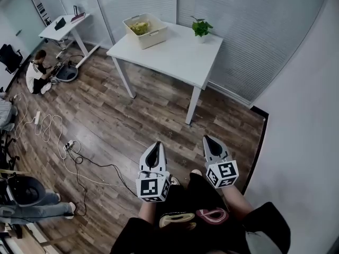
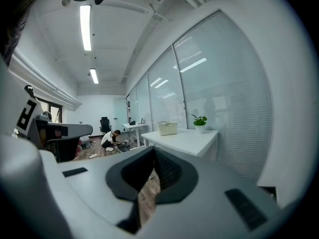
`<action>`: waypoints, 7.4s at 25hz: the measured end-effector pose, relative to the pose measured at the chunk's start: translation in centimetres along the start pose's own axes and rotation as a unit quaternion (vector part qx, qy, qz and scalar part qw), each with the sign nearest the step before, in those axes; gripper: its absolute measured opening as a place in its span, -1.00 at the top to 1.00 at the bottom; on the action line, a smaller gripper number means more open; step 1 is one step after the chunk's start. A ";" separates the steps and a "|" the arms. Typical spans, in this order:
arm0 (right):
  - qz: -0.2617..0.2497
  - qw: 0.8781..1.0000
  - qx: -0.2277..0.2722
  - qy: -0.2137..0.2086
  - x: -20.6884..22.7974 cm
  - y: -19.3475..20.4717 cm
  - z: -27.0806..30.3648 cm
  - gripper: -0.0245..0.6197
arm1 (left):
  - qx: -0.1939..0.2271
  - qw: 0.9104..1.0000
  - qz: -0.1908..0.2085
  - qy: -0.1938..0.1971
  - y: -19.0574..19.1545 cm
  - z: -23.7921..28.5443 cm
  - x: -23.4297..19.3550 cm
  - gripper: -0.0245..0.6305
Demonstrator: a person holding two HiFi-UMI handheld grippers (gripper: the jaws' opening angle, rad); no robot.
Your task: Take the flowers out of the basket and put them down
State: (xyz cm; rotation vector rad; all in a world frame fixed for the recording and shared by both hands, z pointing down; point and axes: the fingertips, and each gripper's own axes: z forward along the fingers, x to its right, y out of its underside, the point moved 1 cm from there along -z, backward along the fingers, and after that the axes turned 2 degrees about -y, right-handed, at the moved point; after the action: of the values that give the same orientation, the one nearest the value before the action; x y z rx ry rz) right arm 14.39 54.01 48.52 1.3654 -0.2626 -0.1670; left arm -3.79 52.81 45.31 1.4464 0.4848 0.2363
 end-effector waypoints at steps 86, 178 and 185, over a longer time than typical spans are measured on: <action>0.016 0.997 -0.029 -0.067 15.8 -9.4 47.8 0.89 | -0.004 0.999 -0.020 -0.033 -6.2 47.6 -20.4 0.87; -0.071 0.946 -0.246 -0.199 15.8 -17.8 91.1 0.22 | -0.024 0.986 -0.015 -0.167 -11.6 61.2 -46.3 0.87; -0.102 0.923 -0.317 -0.192 15.9 -14.0 94.0 0.22 | -0.025 0.982 -0.024 -0.188 -11.6 61.4 -47.6 0.87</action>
State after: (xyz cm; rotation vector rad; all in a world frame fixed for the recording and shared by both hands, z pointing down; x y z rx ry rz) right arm 3.67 -41.63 53.26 0.6994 -0.3559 -0.6431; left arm -19.44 -24.13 45.26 1.3869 0.2030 -0.0651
